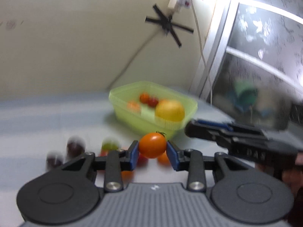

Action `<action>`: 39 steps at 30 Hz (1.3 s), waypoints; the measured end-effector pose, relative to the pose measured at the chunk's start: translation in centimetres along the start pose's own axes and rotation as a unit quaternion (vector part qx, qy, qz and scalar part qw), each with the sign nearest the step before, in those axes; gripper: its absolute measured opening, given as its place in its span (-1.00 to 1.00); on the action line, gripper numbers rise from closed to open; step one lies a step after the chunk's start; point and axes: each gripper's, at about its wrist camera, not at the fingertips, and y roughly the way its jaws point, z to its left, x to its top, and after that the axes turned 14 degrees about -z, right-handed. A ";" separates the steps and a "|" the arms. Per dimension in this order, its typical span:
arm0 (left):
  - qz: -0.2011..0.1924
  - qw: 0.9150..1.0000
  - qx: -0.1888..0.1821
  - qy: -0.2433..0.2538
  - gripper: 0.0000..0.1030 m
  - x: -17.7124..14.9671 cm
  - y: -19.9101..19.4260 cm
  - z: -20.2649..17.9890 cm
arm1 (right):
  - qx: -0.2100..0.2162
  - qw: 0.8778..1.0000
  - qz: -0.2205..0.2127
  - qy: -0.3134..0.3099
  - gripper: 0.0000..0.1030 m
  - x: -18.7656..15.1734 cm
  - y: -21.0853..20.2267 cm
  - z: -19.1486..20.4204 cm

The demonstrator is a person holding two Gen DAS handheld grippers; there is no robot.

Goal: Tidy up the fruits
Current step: 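Lower both tomatoes into the green basket and open both tools, then move both tools back toward the remaining fruit on the table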

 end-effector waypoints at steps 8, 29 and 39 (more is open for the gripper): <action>0.019 1.000 0.023 0.006 -0.38 2.5 9.4 -0.2 | -0.094 0.994 -0.054 -0.017 -0.45 2.2 2.6 -4.5; -0.072 0.992 0.104 -0.020 -0.17 4.5 0.3 3.6 | -0.173 0.980 -0.096 -0.017 -0.13 1.4 3.3 -8.4; -0.033 0.981 0.191 -0.028 -0.16 -0.7 -6.5 8.5 | -0.101 0.989 -0.094 0.049 -0.13 1.8 -0.3 -5.0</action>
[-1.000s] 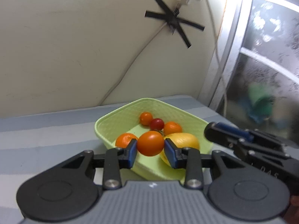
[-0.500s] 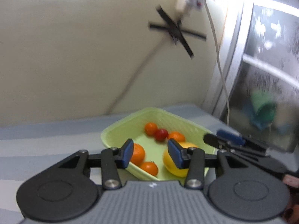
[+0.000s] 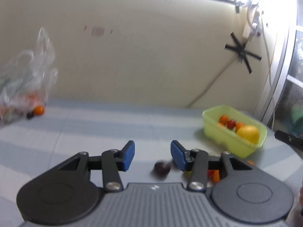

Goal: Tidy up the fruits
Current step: 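Move both tools back toward the remaining fruit on the table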

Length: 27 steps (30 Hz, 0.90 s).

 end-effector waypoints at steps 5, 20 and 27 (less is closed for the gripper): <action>0.020 0.999 -0.032 -0.005 0.03 -1.5 1.3 0.4 | 0.066 0.995 0.075 -0.029 -0.13 -2.8 -0.9 4.4; 0.066 0.995 -0.063 0.029 -0.47 -3.4 5.4 0.0 | 0.128 0.967 0.145 -0.167 -0.13 -6.6 3.0 11.8; 0.057 0.995 -0.085 0.008 -0.49 -3.6 3.2 -0.9 | 0.129 0.957 0.152 -0.209 -0.36 -7.6 3.4 12.9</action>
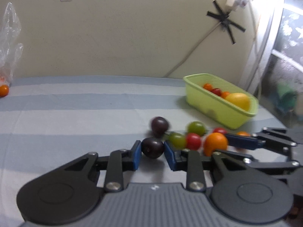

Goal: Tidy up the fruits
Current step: 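Move both tools back toward the remaining fruit on the table, then grasp a mandarin with the right tool while the left tool grasps a dark purple tomato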

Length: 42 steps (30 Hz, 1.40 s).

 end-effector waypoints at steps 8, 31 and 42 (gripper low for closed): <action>-0.026 0.999 -0.047 -0.011 -0.49 -1.4 -5.4 -3.4 | 0.009 0.999 -0.030 0.017 -0.39 -0.3 -5.5 0.4; -0.004 0.998 -0.029 0.054 -0.38 -4.8 -5.8 -7.0 | 0.020 0.995 -0.014 0.096 -0.22 -3.2 -9.1 -0.1; -0.010 0.999 -0.044 0.016 -0.47 -4.7 -6.0 -6.0 | 0.028 0.996 -0.003 0.090 -0.34 -3.2 -8.9 0.2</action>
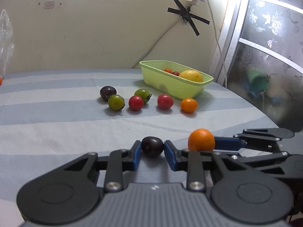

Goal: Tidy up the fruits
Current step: 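Grasp a mandarin with the right tool while the left tool grasps a dark purple tomato, then carry both fruits into the green basket and open both tools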

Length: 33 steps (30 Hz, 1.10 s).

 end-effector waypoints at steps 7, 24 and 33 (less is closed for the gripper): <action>0.003 1.000 0.004 0.006 -0.47 0.0 0.1 -0.3 | 0.000 1.000 0.008 0.007 -0.33 -0.1 0.3 -0.2; -0.024 0.998 -0.051 -0.002 -0.47 5.9 3.5 -1.9 | -0.038 0.998 -0.053 0.024 -0.33 1.8 -0.7 -2.8; -0.003 0.997 -0.062 -0.039 -0.46 11.5 14.4 -2.6 | -0.110 0.989 -0.096 0.035 -0.33 5.1 2.4 -9.2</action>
